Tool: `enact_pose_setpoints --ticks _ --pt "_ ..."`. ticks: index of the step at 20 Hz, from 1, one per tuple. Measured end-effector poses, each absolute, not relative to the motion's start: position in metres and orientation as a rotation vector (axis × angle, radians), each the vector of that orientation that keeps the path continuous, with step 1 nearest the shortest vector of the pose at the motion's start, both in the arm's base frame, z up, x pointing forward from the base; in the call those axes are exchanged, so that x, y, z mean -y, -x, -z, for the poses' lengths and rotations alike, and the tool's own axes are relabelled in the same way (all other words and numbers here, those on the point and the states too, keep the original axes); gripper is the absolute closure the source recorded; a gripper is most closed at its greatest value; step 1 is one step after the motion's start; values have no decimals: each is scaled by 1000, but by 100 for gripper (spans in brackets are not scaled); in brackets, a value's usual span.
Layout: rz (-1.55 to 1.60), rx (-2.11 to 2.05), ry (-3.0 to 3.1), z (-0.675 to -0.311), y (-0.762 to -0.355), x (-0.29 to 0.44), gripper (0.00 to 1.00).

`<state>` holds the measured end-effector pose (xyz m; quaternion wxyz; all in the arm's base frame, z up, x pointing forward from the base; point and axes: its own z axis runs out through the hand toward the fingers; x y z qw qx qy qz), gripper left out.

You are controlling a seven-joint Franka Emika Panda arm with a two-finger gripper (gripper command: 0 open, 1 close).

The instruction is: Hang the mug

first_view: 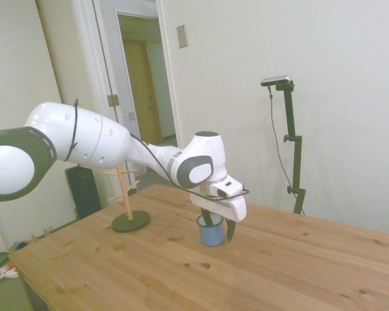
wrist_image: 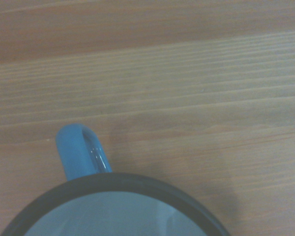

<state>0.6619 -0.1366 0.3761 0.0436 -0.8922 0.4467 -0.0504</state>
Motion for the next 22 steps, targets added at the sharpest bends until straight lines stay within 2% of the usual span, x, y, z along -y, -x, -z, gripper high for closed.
enact_pose_setpoints --ticks 22 --pt "186 -1362 2734 -379 -657 136 100"
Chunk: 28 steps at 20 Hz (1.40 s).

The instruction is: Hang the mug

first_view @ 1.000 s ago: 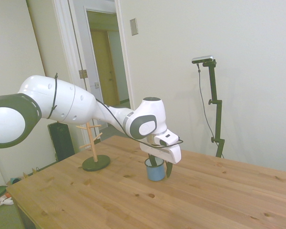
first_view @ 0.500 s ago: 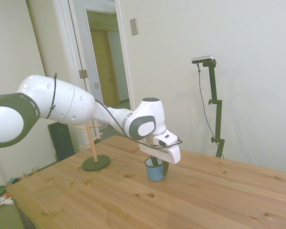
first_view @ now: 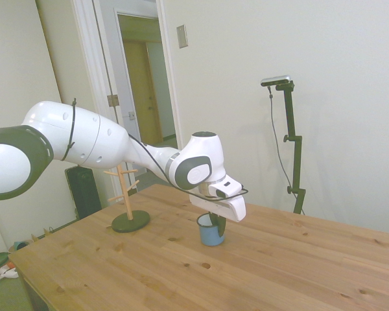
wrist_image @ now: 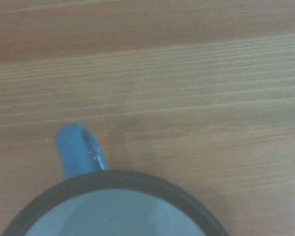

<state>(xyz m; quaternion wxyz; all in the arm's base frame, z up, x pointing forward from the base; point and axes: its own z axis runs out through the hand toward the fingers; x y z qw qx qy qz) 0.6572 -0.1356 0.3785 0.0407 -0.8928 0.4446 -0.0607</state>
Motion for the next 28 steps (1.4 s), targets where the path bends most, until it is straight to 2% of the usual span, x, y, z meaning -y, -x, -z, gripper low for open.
enact_pose_setpoints --ticks 6,9,19,28 --pt "203 -1368 2726 -380 -649 136 100" --pt "254 -1374 2699 -399 -638 131 100" --pt "460 -1305 2599 -474 -555 52 100" --pt "625 -1287 2519 -504 -506 -27 100"
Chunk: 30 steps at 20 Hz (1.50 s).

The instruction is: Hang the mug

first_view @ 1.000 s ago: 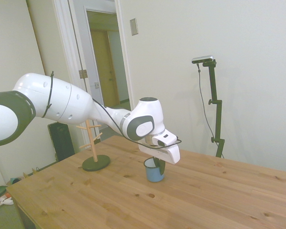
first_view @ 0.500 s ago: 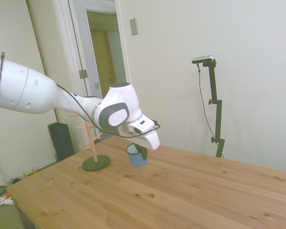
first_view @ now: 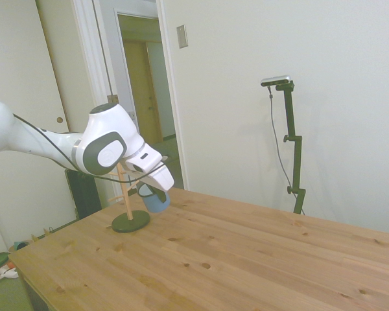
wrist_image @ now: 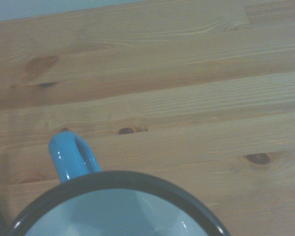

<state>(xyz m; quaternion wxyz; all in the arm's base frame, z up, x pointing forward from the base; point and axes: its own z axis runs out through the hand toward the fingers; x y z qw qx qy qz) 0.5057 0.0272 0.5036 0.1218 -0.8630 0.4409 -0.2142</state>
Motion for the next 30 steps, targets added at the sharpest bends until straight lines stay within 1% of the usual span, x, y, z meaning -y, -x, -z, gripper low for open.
enact_pose_setpoints --ticks 5,16,30 --pt "655 -1279 2500 -514 -499 -53 100" --pt "715 -1259 2492 -535 -508 -86 100" --pt "730 -1223 2542 -532 -519 -137 100"
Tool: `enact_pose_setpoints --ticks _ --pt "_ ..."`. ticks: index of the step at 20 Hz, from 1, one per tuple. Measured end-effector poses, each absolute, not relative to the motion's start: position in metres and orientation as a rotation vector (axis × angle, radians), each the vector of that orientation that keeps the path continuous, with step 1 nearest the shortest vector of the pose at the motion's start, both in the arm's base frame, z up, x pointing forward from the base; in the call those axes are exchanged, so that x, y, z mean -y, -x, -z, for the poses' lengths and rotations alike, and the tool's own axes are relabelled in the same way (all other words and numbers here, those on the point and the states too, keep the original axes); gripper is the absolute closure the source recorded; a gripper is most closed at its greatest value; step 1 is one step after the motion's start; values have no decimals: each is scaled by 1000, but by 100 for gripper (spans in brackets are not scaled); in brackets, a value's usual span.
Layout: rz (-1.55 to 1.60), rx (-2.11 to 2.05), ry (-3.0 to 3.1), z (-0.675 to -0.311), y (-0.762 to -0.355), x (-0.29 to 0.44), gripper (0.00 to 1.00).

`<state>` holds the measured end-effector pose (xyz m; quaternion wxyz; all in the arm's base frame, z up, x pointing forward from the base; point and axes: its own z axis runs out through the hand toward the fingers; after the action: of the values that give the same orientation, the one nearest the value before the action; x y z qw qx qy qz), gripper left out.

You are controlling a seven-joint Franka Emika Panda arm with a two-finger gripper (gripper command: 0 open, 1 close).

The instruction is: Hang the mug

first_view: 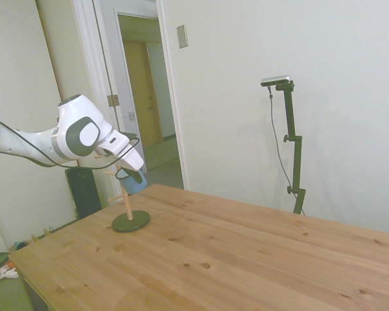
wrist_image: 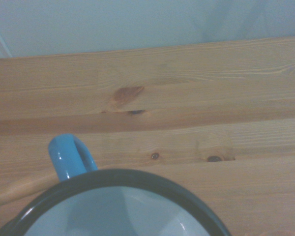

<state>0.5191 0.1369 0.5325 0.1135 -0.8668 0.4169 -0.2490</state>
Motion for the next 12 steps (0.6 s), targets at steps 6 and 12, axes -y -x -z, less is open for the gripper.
enact_pose_setpoints --ticks 6,12 --pt "733 -1217 2564 -529 -525 -153 100" --pt "730 -1215 2594 -524 -531 -166 100"
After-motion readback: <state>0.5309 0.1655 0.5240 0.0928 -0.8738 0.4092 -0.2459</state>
